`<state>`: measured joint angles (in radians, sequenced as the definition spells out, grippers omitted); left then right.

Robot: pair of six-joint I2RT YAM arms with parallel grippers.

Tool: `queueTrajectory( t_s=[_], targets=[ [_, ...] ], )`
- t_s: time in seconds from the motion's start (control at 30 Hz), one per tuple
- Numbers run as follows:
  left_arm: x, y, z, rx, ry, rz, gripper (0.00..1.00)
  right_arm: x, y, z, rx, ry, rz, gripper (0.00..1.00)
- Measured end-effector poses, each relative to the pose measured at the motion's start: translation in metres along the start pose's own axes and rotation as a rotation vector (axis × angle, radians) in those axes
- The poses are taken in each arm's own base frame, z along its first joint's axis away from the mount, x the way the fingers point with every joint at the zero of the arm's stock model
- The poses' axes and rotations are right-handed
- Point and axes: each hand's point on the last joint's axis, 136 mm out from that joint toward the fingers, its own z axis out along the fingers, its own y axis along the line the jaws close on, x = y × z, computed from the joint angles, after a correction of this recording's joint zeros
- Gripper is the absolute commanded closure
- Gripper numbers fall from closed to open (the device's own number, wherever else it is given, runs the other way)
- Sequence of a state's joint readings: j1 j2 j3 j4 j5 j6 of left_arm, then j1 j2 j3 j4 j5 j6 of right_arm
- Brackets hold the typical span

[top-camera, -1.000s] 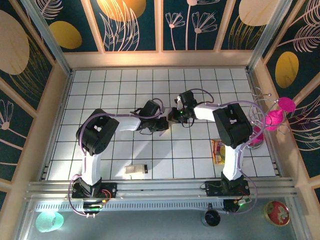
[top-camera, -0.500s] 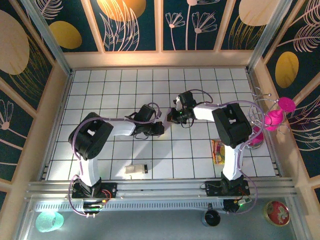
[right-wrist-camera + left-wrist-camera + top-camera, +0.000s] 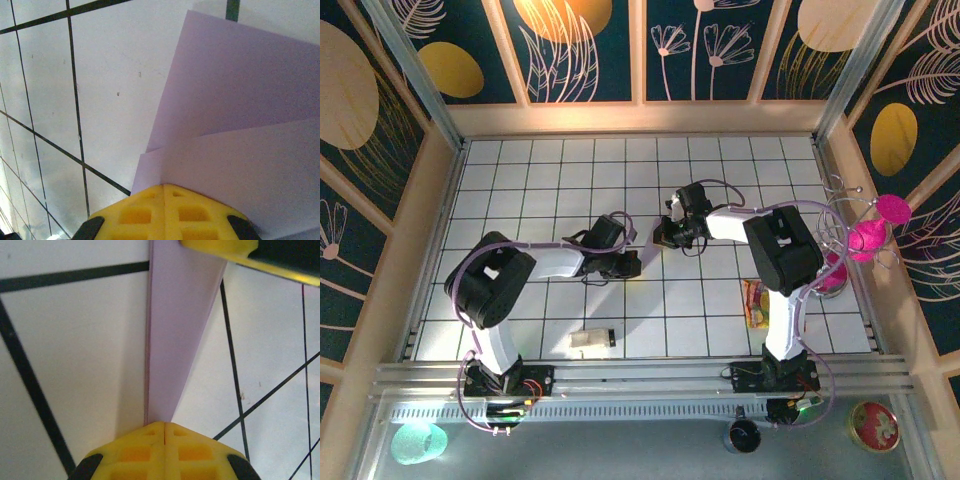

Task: Fold a paper plane with a square sheet of paper (pick it up from the middle)
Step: Fold the wing for the fifth time at the center of the table.

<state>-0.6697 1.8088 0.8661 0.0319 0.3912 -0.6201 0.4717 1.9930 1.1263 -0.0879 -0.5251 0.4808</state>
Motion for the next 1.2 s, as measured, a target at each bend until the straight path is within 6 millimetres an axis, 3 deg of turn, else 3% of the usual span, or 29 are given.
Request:
queueTrajectory(
  t_s=[0.4, 0.6, 0.77, 0.87, 1.03, 1.2],
  targets=[
    [0.020, 0.009, -0.013, -0.045, 0.034, -0.017, 1.00, 0.000, 0.000, 0.000, 0.006, 0.011, 0.007, 0.96],
    [0.028, 0.018, -0.031, -0.139, 0.042, -0.031, 1.00, -0.001, 0.000, 0.000, 0.006, 0.010, 0.007, 0.96],
    [-0.002, -0.001, -0.051, -0.126, -0.069, 0.003, 1.00, -0.001, 0.001, 0.000, 0.003, 0.011, 0.009, 0.96],
    [-0.022, -0.018, -0.052, -0.074, -0.124, 0.012, 1.00, -0.001, 0.001, 0.000, 0.000, 0.011, 0.010, 0.96],
    [-0.043, -0.026, -0.032, -0.032, -0.156, -0.015, 1.00, -0.002, 0.003, 0.000, -0.007, 0.008, 0.010, 0.96],
    [-0.043, -0.015, -0.007, -0.032, -0.141, -0.070, 1.00, -0.003, 0.005, 0.000, -0.017, 0.005, 0.014, 0.96]
  ],
)
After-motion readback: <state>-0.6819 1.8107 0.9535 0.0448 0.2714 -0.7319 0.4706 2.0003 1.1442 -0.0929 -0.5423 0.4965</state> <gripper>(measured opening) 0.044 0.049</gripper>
